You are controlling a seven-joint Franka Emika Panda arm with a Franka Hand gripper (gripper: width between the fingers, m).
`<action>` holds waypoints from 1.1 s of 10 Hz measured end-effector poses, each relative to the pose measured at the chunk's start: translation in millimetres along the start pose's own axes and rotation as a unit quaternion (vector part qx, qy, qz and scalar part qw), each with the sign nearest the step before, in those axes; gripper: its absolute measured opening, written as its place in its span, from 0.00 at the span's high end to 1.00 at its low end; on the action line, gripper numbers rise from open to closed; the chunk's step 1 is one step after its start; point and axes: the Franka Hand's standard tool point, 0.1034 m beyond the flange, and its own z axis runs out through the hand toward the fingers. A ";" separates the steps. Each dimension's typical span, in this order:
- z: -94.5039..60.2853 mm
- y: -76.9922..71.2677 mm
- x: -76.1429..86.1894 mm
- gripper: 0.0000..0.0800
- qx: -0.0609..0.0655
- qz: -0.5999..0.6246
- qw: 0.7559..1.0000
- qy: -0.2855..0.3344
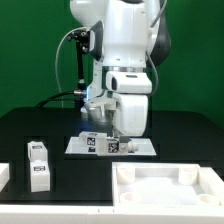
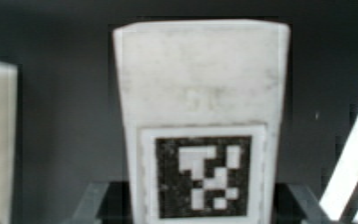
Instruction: Assemble square table
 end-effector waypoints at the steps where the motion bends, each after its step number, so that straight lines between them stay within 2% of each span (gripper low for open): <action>1: 0.9 -5.4 -9.7 0.64 0.000 -0.004 1.000 0.000; 5: 2.3 -8.5 -8.7 0.64 0.003 -0.110 0.994 -0.002; 6: 2.4 -9.2 -5.6 0.64 0.003 -0.171 0.985 -0.002; 8: 1.1 -2.6 23.1 0.64 0.000 -0.288 0.958 0.001; 9: 0.5 -0.8 29.1 0.64 -0.002 -0.326 0.945 0.002; 11: 1.4 -4.5 24.9 0.64 0.000 -0.377 0.926 0.000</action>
Offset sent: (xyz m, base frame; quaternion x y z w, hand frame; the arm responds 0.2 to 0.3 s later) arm 0.0000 0.0000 0.0000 0.0000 0.0000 -0.1938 0.9810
